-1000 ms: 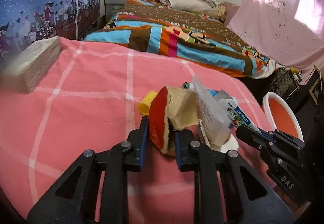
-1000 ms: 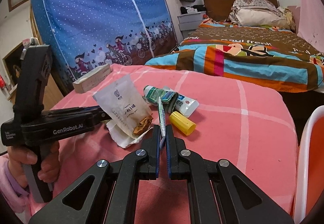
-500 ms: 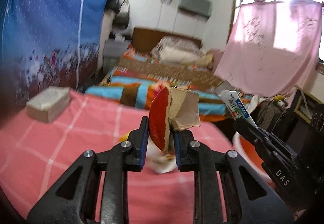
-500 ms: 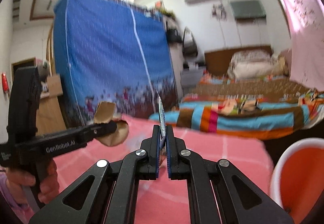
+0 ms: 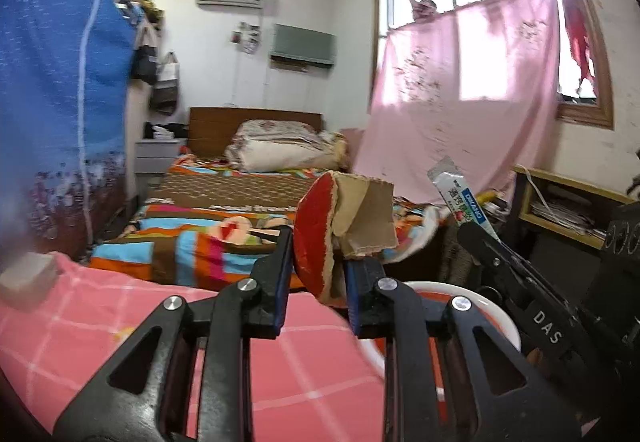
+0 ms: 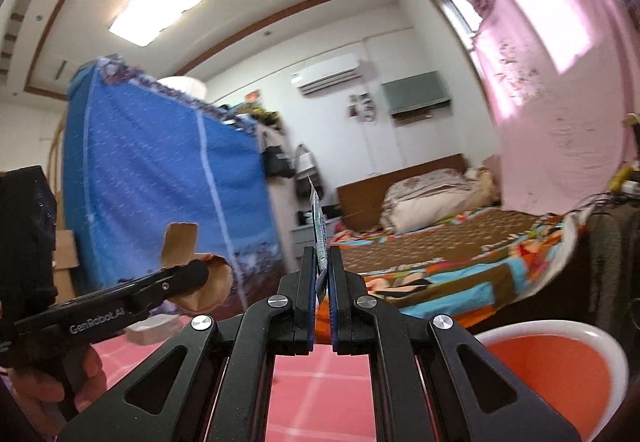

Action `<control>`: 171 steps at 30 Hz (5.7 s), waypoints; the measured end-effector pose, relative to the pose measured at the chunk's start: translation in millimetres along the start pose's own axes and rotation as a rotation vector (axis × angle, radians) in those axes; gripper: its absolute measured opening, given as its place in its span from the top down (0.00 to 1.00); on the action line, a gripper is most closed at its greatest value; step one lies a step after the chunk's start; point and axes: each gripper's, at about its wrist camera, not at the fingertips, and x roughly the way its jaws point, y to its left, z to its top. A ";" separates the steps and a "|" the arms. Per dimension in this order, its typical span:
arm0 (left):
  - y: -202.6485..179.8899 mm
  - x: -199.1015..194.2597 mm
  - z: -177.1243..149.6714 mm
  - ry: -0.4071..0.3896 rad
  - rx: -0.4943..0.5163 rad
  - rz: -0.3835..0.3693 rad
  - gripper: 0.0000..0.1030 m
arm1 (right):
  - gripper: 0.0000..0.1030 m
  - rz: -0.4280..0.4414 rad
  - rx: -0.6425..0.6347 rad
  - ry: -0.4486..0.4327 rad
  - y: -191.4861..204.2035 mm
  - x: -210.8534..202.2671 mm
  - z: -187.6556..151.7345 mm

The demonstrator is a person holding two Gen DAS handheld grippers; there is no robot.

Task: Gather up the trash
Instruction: 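Carry the toothbrush and paper bag to the orange bucket and release both, then move both tools back toward the toothpaste tubes and paper on the bedspread, then grasp the round cracker with the left tool while the right tool grasps the yellow cap, then carry the cracker and yellow cap over the orange bucket and release both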

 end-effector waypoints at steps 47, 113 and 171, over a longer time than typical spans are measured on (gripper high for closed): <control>-56.5 85.6 -35.6 0.336 -0.184 -0.052 0.21 | 0.89 -0.345 0.115 0.240 -101.5 -24.2 -17.0; 122.2 53.2 -77.8 0.567 0.025 0.235 0.57 | 0.53 0.081 -0.178 0.672 80.0 141.8 -109.2; 38.4 -18.4 1.9 -0.048 0.035 0.149 0.63 | 0.86 0.069 -0.055 0.002 40.6 30.6 -16.3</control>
